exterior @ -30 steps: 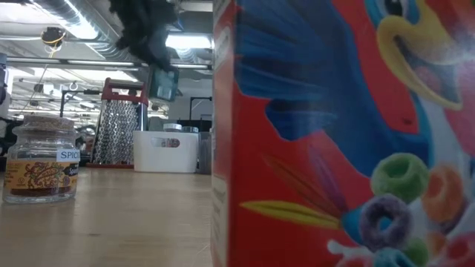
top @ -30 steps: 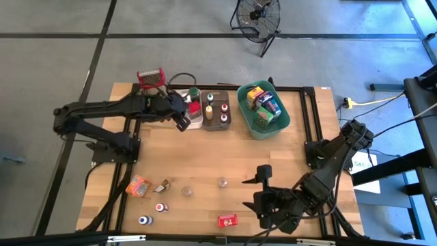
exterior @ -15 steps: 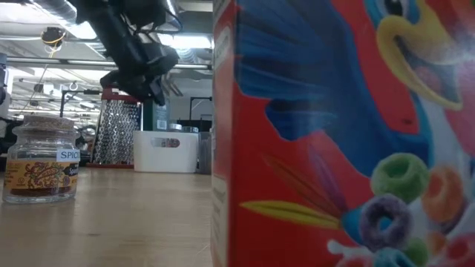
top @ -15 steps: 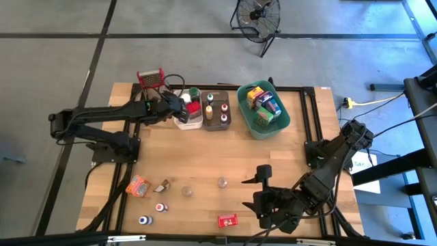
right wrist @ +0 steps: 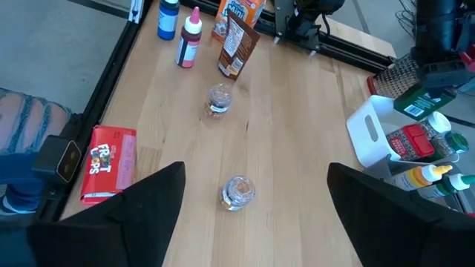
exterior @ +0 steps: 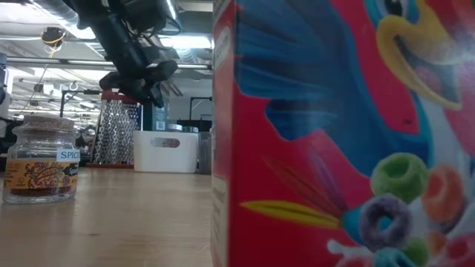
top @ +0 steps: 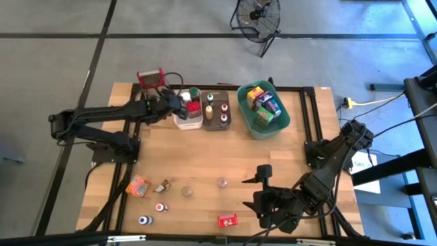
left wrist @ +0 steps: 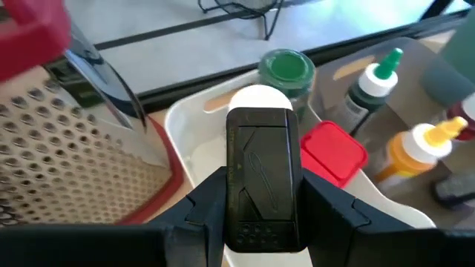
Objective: Pick & Place Kitchen Items
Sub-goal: Put the black spice can into the left white bin
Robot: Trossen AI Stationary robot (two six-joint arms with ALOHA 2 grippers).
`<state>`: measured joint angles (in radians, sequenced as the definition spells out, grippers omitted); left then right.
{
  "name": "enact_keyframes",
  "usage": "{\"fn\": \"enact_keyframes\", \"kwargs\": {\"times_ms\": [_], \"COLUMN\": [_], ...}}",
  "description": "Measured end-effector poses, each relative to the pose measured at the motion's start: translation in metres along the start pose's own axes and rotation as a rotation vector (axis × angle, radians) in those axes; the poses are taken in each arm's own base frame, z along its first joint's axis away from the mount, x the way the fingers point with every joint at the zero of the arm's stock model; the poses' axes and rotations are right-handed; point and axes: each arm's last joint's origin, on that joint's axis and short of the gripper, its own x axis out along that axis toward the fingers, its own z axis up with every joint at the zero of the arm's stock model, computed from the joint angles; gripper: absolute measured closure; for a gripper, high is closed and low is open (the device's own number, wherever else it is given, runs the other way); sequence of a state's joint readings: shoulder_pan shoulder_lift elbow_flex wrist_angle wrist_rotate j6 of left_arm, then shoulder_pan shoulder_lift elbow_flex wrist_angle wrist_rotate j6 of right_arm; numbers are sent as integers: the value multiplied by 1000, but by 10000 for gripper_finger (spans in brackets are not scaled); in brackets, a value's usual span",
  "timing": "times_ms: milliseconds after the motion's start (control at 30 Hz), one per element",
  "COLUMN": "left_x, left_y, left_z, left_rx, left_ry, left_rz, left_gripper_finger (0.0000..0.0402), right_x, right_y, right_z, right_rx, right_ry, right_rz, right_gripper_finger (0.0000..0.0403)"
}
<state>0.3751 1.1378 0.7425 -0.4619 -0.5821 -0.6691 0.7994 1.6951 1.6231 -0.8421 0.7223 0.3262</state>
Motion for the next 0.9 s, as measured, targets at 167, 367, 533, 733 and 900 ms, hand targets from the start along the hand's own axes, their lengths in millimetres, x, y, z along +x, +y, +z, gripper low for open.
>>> {"fn": "enact_keyframes", "kwargs": {"times_ms": [167,367,533,733,900], "left_x": [1,0,-2,-8,3], "left_y": [1,2,-3,-14,-19], "left_z": [1,2,1,-7,-12], "left_rx": [-3,1,-5,-11,-29], "left_ry": [-10,-62,-45,-53,-53], "left_rz": [16,73,9,-17,30], "left_gripper_finger": [273,273,273,273,273], "right_x": [0,0,0,0,0], "right_y": [0,0,0,0,0], "right_z": [0,-1,-1,-1,-1], "right_rx": [-1,-6,-2,0,0], "right_ry": [0,6,10,10,10], "right_rz": [0,-3,-6,-6,-6], "right_gripper_finger": [70,70,70,70,70]}}
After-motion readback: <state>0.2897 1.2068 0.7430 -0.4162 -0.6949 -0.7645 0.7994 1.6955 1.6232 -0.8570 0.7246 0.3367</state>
